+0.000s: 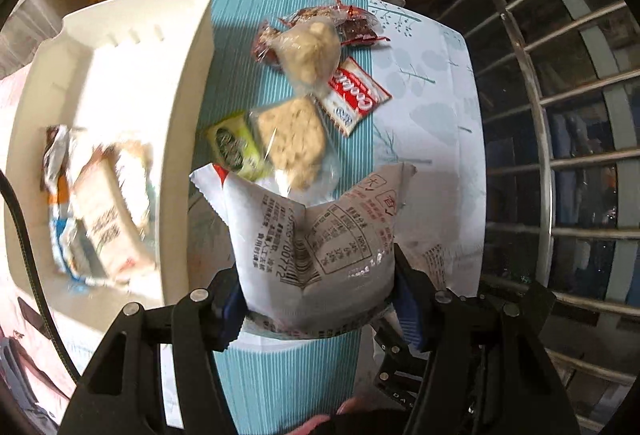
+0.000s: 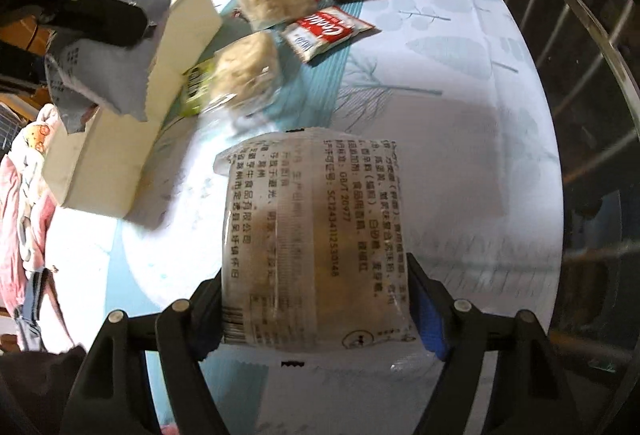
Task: Organize snacks
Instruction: 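Carry both bags over the white tray and open both grippers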
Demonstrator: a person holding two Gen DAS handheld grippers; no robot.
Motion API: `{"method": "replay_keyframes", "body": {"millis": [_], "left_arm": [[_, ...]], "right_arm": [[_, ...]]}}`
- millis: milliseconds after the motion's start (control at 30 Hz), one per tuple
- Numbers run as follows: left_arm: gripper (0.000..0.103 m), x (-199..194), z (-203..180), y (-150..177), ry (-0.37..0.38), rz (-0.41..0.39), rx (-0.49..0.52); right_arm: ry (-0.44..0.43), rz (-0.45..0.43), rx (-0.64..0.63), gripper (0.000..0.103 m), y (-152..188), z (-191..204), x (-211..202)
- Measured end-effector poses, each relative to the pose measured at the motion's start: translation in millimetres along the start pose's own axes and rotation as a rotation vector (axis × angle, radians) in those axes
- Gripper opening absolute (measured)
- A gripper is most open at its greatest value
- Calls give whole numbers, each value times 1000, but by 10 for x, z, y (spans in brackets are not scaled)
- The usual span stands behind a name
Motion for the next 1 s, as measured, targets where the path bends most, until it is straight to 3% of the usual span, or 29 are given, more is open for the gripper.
{"method": "replay_keyframes", "body": {"millis": [167, 400, 1000], "left_arm": [[61, -140, 163, 319, 24, 2, -6], [61, -325, 504, 655, 72, -17, -23], [63, -932, 1626, 748, 181, -122, 98]], "right_arm": [[-49, 8, 12, 77, 148, 205, -108], [-33, -21, -26, 77, 197, 514, -265], [33, -163, 105, 77, -123, 1458, -618]]}}
Point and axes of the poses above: each gripper's, at about its wrist camera, not at the fingertips, and x roughly the way its jaws point, z to its left, y to its underside, the point moved 6 cm from there along x, roughly the way its jaws point, and after that the axes turned 10 degrees about z, right-handed, at the moved point
